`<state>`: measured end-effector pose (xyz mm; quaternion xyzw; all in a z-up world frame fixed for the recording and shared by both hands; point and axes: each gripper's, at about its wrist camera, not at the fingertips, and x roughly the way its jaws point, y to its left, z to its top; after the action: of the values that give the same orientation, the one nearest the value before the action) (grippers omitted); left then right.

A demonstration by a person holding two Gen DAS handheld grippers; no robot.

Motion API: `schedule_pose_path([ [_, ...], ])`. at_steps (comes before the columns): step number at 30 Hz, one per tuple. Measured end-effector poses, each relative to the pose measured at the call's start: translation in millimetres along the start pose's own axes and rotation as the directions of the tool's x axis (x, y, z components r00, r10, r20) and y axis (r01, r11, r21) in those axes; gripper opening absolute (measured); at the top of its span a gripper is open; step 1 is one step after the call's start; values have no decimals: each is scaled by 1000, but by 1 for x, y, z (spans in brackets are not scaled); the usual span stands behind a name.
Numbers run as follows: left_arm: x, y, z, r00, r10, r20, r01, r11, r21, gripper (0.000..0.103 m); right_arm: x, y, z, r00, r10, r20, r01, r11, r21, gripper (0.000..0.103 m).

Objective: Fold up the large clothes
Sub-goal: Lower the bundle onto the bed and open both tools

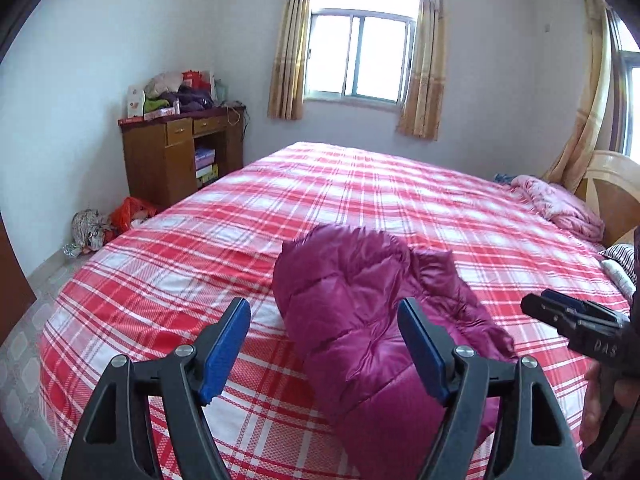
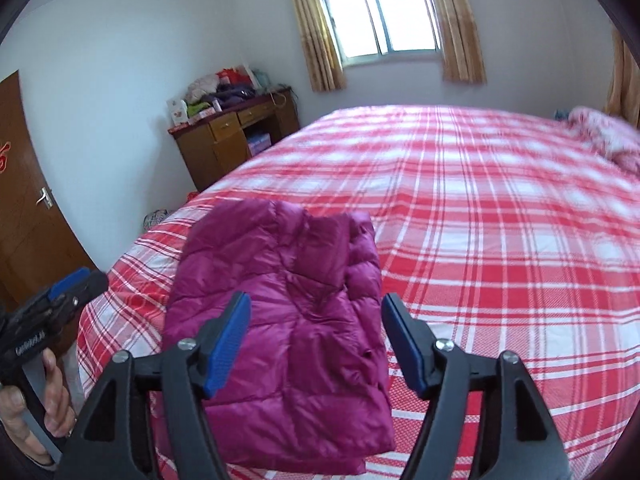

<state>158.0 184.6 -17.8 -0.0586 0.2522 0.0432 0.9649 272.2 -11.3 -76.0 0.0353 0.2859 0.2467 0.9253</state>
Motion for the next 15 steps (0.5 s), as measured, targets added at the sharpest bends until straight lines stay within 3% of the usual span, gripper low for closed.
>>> schedule_pose_path([
  [15, -38, -6, 15, 996, -33, 86, 33, 999, -2, 80, -44, 23, 2, 998, 0, 69, 3, 999, -39, 76],
])
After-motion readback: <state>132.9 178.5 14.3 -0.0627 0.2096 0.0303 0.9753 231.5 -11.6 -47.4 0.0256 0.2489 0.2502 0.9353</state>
